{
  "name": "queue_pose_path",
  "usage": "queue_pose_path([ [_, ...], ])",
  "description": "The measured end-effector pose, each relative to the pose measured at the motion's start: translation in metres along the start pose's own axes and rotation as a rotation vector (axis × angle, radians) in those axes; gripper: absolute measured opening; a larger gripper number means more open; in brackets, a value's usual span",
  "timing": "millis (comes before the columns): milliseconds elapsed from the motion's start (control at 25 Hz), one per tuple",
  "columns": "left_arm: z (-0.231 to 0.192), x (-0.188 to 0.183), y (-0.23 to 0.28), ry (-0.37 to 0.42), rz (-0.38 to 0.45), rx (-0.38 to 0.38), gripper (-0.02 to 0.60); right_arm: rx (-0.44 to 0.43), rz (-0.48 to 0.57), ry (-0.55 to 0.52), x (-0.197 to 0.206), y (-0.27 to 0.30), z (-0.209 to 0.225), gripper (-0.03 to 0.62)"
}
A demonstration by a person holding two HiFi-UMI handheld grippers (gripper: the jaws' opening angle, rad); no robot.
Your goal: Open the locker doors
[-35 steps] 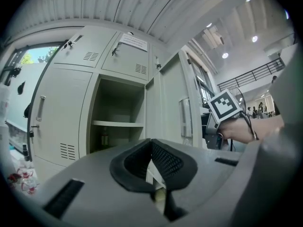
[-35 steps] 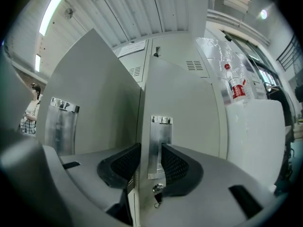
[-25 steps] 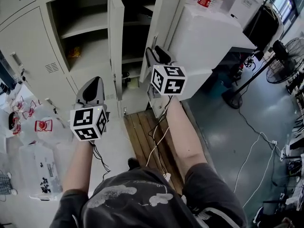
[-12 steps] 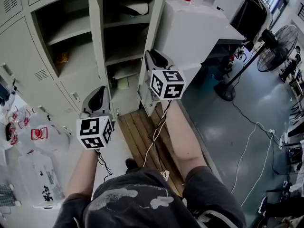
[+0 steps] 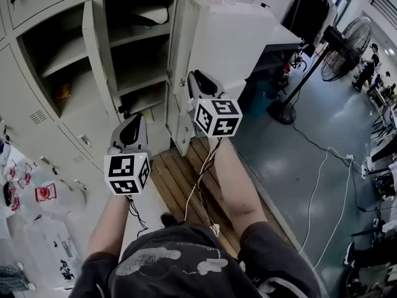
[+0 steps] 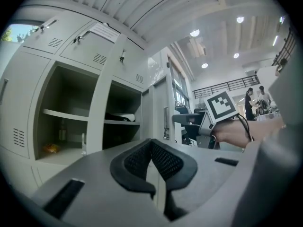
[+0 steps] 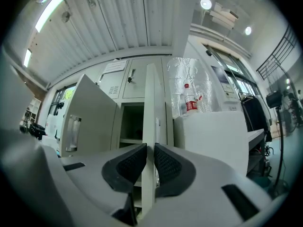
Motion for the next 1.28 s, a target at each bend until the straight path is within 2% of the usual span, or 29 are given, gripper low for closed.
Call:
queue_pose_path([
  [240, 0.020, 0.000, 0.032, 0.010, -0.001, 0.061, 0.009, 0.034, 0.015, 0.004, -0.002, -0.007, 0.035, 0.069],
  [640, 0.026, 0.004, 0.073, -0.002, 0.009, 0.102, 0.009, 0.105, 0.041, 0.039, -0.002, -0.009, 0.084, 0.060],
  [920, 0.024, 0.003, 0.076, -0.007, 0.022, 0.099, 0.009, 0.115, 0.043, 0.051, -0.002, -0.008, 0.091, 0.060],
  [1280, 0.022, -0.006, 0.045, 0.004, 0.033, 0.104, 0.009, 0.179, 0.059, 0.022, -0.010, -0.034, 0.075, 0.061],
])
Point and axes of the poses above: the fingertips, and each gripper's own axes: y forward along the fingers, z to its right, x out of its underside, the point moved 4 cm from there along -y, backward along the fingers, and after that the axes turned 8 degrees about x, right-handed, at the moved point
